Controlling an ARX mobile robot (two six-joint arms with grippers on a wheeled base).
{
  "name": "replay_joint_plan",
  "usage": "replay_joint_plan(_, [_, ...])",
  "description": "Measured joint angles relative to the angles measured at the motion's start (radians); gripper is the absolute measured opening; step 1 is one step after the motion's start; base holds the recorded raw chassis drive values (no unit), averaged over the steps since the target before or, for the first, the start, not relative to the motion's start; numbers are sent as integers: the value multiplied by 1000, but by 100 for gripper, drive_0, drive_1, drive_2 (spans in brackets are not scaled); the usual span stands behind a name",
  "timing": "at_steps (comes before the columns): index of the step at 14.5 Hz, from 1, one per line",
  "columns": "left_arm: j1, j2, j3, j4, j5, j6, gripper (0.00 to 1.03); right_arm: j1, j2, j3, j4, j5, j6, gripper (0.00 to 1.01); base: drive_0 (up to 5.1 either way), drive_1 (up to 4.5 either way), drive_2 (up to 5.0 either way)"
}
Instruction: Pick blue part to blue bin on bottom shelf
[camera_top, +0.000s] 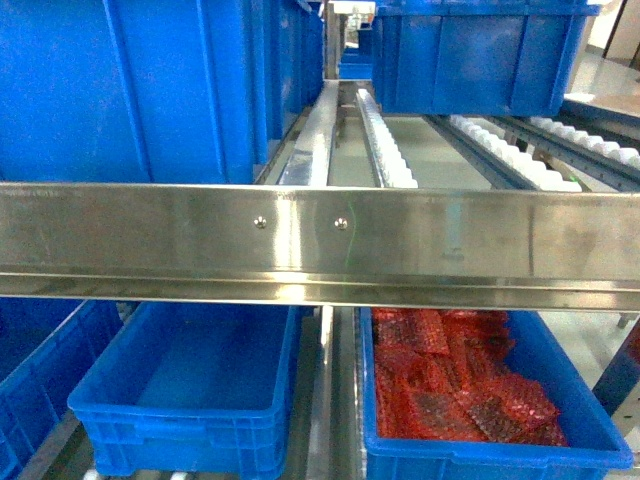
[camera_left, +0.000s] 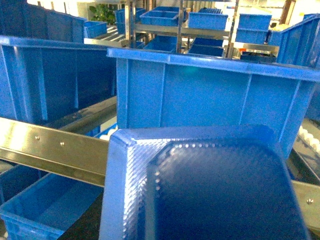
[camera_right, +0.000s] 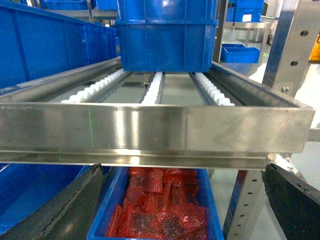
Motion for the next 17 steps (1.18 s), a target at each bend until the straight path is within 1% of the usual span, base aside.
replay_joint_plan(17, [0,0,0,-2,0,0,44,0,0,0,-2,1,0,98,0,0,0])
